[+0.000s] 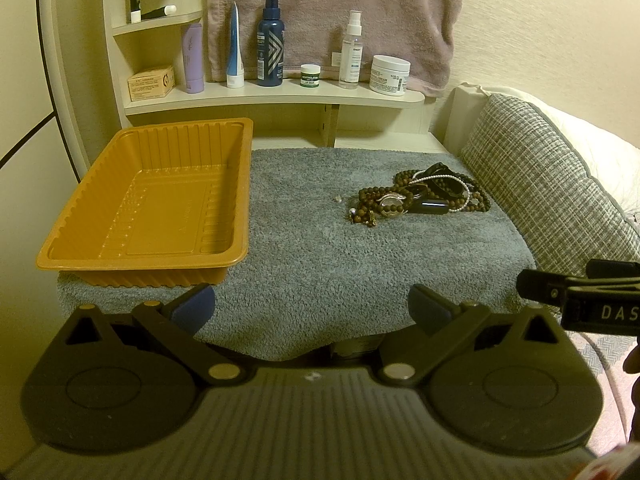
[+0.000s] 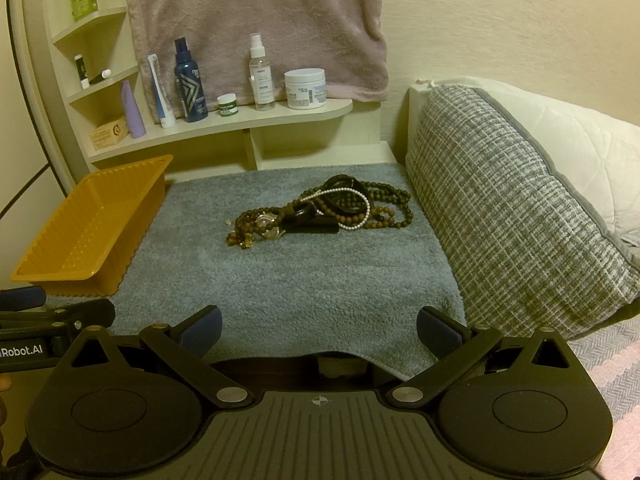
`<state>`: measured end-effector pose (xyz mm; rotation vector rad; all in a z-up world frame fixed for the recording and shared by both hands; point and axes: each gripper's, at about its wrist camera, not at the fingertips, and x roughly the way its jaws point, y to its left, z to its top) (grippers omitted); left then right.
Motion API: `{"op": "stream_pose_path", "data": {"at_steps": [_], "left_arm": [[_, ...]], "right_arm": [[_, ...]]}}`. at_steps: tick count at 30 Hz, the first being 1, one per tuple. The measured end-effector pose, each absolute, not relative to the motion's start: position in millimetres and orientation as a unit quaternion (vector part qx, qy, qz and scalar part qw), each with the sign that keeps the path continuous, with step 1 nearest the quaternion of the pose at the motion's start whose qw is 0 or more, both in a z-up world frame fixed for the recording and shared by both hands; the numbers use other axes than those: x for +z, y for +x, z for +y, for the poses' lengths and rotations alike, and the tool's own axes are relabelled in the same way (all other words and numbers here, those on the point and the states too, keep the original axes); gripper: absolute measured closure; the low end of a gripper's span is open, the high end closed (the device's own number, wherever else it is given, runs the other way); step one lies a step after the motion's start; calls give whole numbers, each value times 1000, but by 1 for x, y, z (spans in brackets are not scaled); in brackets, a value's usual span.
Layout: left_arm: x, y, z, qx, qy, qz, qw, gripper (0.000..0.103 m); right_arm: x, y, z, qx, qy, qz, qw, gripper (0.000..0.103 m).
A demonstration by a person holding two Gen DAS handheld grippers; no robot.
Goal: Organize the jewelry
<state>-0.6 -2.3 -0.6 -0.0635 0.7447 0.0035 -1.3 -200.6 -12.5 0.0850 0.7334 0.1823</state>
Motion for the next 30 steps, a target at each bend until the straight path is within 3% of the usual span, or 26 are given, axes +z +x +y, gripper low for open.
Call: {"op": "stream_pose_path", "data": {"at_steps": [30], "left_arm": [[1, 0, -3, 4, -36, 363, 931, 1]], "right_arm": [[-13, -1, -201, 91, 43, 358, 928, 0]]}}
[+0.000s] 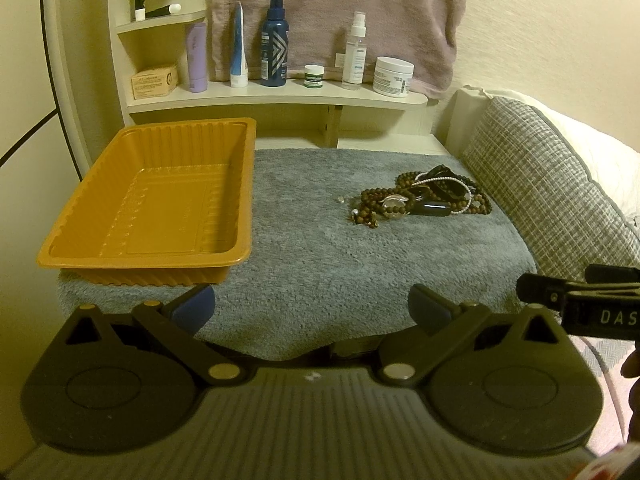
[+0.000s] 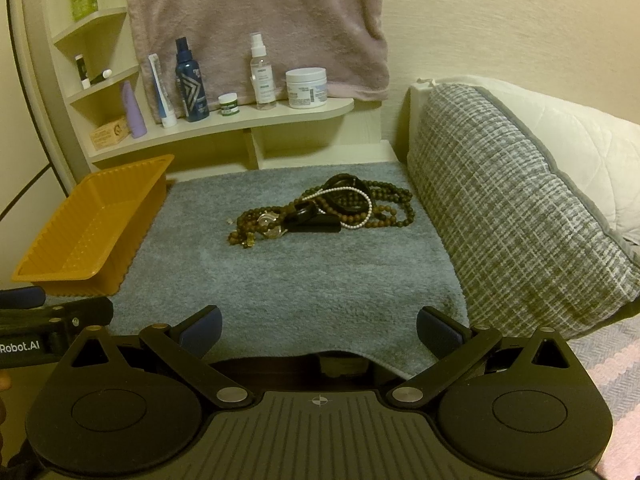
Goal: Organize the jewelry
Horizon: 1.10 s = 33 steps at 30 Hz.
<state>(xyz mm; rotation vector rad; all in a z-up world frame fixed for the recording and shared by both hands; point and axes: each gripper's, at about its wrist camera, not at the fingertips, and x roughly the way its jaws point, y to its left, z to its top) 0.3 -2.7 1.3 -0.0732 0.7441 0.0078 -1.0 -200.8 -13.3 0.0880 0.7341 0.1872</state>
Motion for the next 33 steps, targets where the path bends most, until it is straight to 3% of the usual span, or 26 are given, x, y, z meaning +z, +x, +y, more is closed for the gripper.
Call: {"op": "stream_pose_path", "data": {"at_steps": [17, 25, 33], "left_arm": [[5, 19, 32, 15, -95, 359, 928, 1], [10, 29, 100, 30, -142, 337, 930, 2], [-7, 42, 199, 104, -91, 346, 928, 24]], "right_arm": [[-4, 20, -191, 104, 35, 336, 935, 0], [-10, 46, -174, 125, 33, 344, 930, 0], [-26, 77, -148, 136, 11, 372, 918, 0]]}}
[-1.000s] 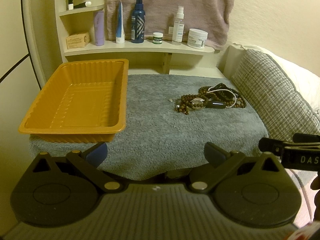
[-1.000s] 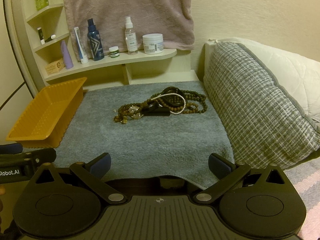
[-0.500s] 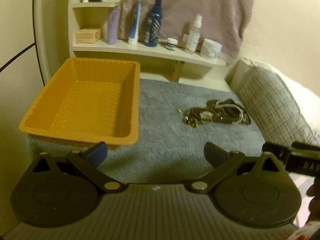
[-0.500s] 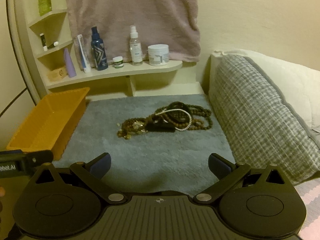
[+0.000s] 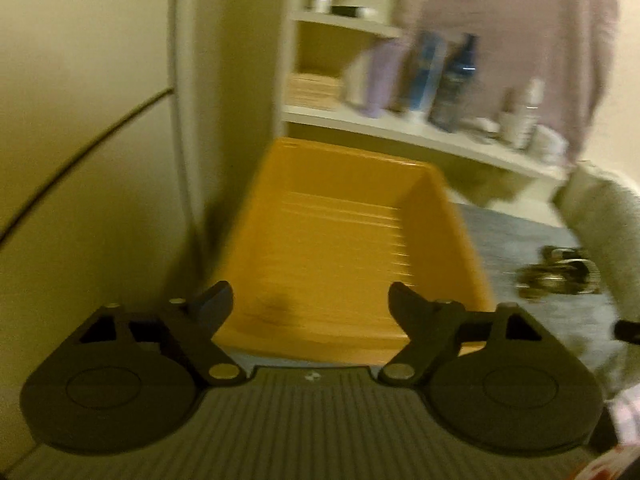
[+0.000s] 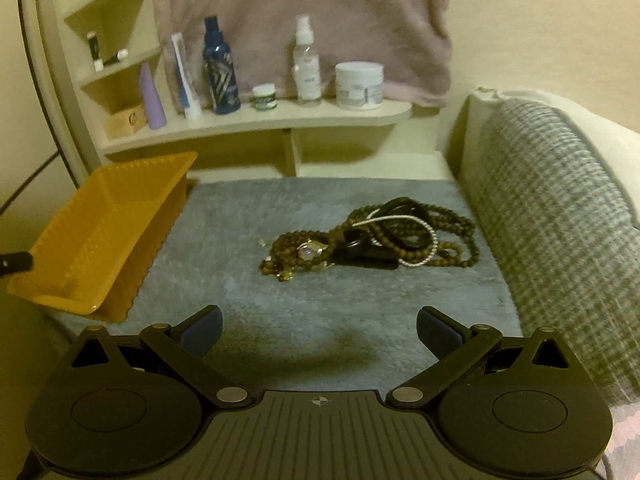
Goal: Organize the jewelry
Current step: 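Move the left tool to the orange tray and close on its rim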
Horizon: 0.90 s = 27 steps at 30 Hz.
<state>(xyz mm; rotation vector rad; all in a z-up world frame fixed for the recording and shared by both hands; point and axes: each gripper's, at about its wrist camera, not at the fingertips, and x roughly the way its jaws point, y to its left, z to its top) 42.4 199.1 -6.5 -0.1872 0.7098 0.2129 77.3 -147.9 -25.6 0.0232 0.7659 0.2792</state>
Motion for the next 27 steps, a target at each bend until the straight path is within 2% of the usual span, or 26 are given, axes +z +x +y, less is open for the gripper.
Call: {"op": "stream_pose_path", "data": {"at_steps": [7, 9, 14, 25, 27], "left_arm": [[-34, 66, 247, 102, -87, 392, 910, 51], [-45, 73, 254, 78, -97, 414, 902, 66], [-59, 81, 258, 52, -107, 432, 894, 84], [-66, 89, 261, 34, -120, 458, 880, 88], [-68, 90, 260, 32, -118, 463, 878, 91]], "right_arm": [[-36, 96, -126, 144, -8, 394, 908, 0], [-38, 100, -123, 142, -12, 399, 906, 0], [-41, 110, -118, 136, -19, 407, 903, 0], [-46, 117, -117, 135, -15, 412, 901, 0], [-45, 116, -119, 134, -13, 410, 902, 0]]}}
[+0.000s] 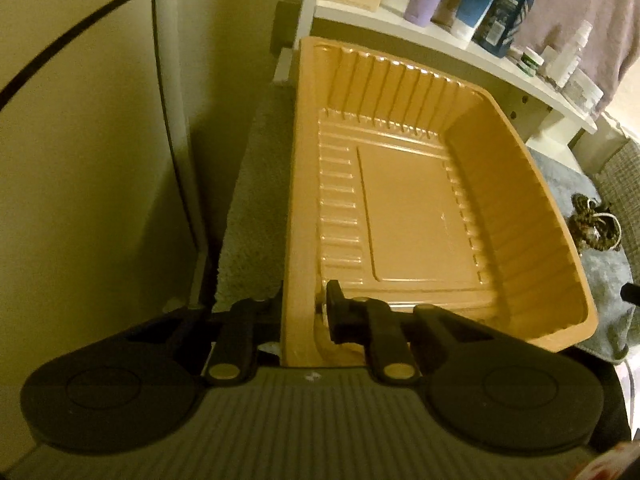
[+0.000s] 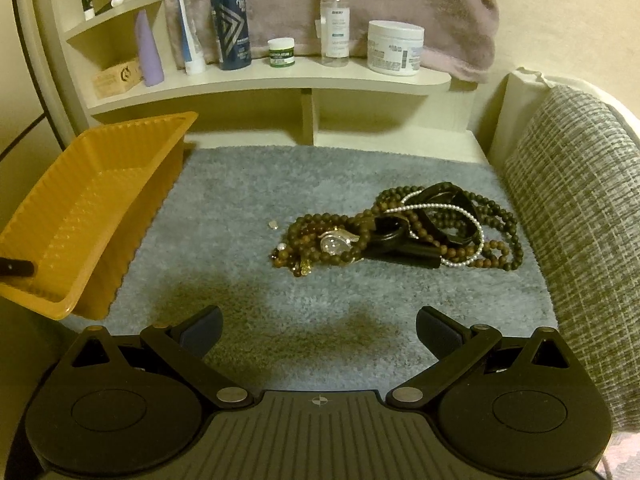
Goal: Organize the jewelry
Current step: 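Move the left tool to the orange tray and close on its rim, then reach the right tool into the jewelry pile and grasp the black bead bracelet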
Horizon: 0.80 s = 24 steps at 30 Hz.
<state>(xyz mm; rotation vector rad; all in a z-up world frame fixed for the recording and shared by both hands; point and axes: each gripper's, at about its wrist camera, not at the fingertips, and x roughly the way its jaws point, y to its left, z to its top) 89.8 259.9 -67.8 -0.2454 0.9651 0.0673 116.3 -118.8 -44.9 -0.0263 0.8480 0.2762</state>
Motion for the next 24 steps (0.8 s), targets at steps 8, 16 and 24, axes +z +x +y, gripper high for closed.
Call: {"op": "stream_pose_path", "data": {"at_steps": [8, 16, 24], "left_arm": [[-52, 87, 243, 48, -65, 458, 885, 98], [-28, 75, 207, 81, 15, 426, 901, 99], [-9, 76, 182, 107, 57, 398, 909, 101]], "right_arm": [[-42, 114, -124, 125, -1, 404, 906, 0], [-52, 117, -132, 133, 10, 388, 912, 1], [-61, 135, -142, 146, 50, 363, 919, 23]]}}
